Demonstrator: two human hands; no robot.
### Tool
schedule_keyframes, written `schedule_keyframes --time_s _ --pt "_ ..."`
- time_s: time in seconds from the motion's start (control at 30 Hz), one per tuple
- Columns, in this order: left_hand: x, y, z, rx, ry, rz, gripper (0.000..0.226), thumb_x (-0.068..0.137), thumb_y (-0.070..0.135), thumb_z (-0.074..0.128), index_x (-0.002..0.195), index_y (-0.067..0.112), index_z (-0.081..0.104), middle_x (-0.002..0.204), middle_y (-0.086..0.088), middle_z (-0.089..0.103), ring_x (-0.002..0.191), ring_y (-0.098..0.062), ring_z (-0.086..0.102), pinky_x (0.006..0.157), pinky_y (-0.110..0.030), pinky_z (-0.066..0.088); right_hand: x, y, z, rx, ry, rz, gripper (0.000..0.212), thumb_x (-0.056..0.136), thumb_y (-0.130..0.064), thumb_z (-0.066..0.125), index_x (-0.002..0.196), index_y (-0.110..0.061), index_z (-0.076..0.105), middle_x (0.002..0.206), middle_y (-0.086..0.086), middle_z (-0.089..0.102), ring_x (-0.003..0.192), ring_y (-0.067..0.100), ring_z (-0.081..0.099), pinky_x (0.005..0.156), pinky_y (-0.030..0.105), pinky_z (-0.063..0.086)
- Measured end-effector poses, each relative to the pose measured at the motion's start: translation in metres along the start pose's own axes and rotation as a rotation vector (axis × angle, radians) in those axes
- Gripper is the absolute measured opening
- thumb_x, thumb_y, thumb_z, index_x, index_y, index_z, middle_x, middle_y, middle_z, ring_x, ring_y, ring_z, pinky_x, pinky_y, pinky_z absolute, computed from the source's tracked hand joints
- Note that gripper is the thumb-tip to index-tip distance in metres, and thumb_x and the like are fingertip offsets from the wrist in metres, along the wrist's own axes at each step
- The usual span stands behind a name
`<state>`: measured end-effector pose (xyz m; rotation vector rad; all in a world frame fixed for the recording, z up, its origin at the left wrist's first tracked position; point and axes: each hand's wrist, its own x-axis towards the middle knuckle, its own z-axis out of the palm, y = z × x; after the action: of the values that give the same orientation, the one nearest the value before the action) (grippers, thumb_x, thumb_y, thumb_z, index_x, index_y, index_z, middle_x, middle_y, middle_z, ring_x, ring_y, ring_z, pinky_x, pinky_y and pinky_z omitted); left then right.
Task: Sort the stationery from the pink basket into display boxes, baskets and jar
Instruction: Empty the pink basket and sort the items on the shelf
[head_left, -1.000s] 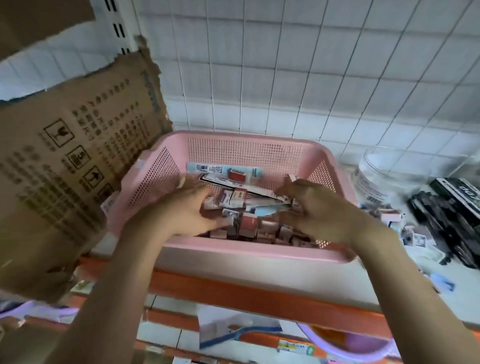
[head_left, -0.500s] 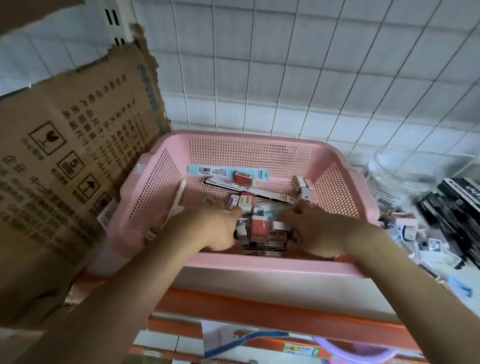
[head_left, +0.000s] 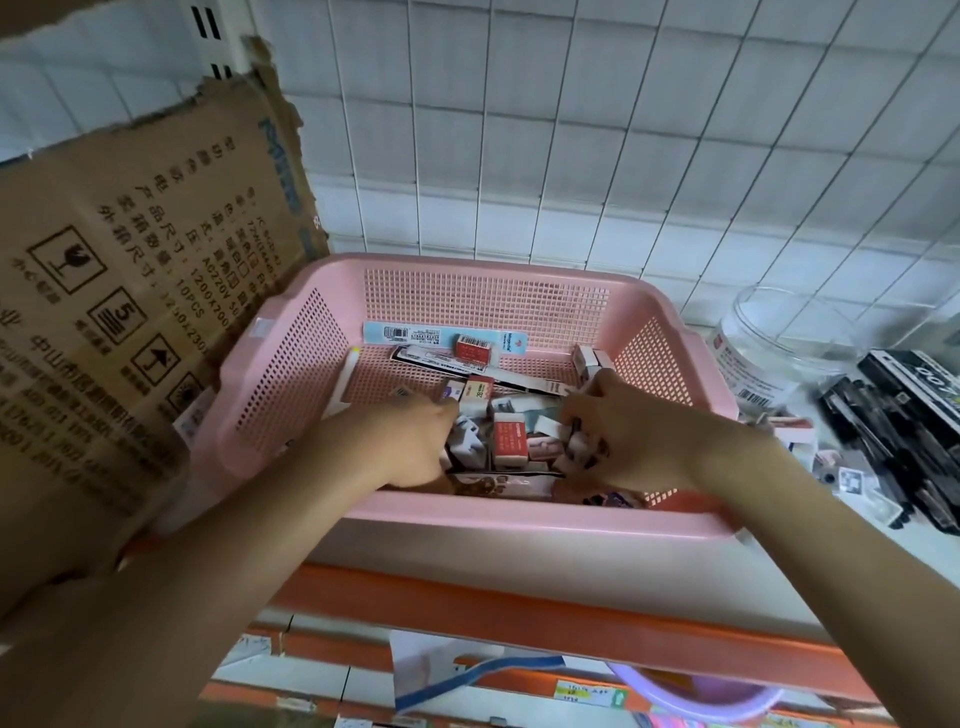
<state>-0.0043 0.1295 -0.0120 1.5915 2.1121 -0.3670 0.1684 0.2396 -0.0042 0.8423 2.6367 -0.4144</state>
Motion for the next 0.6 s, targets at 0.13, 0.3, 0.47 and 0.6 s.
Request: schedule_keyframes --time_s 0.13,0.3,0.47,0.6 --pt "0.004 -0.005 -0.001 -0.026 0.087 -0.028 0.071 0.085 0.010 0.058 0.145 0.019 0.021 0.132 -0.008 0.042 0.108 -0.023 0.050 0.077 -0.028 0.045 -0.007 0.007 0.002 -0.012 -0.074 -0.011 0.052 0.093 -0.044 0.047 0.141 -0.043 0.025 0.133 0.000 0.031 0.096 0.019 0.052 0.081 0.027 0.042" --pt "0.007 -0.002 -0.003 0.027 -0.031 -0.024 0.091 0.088 0.021 0.057 0.146 0.043 -0.010 0.158 -0.002 0.000 0.131 -0.029 0.039 0.085 -0.032 0.050 0.006 0.003 0.014 -0.016 0.001 0.020 0.056 0.085 -0.027 0.063 0.134 -0.030 0.036 0.138 0.008 0.030 0.114 0.027 0.047 0.086 0.031 0.041" --pt "0.015 0.004 0.001 -0.012 0.033 -0.040 0.087 0.089 0.009 0.055 0.147 0.042 -0.002 0.157 -0.003 0.006 0.116 -0.029 0.050 0.067 -0.029 0.049 0.009 0.005 0.006 -0.029 -0.013 0.063 0.065 0.082 -0.015 0.066 0.138 -0.029 0.036 0.148 0.008 0.016 0.112 0.030 0.053 0.080 0.033 0.051" --pt "0.015 -0.002 -0.001 -0.014 0.086 -0.005 0.085 0.086 0.002 0.055 0.147 0.038 0.008 0.148 -0.003 0.028 0.112 -0.024 0.051 0.084 -0.036 0.051 0.008 0.007 -0.001 -0.044 -0.011 0.047 0.062 0.085 -0.014 0.061 0.139 -0.030 0.037 0.145 0.012 0.015 0.081 0.020 0.056 0.057 0.025 0.043"
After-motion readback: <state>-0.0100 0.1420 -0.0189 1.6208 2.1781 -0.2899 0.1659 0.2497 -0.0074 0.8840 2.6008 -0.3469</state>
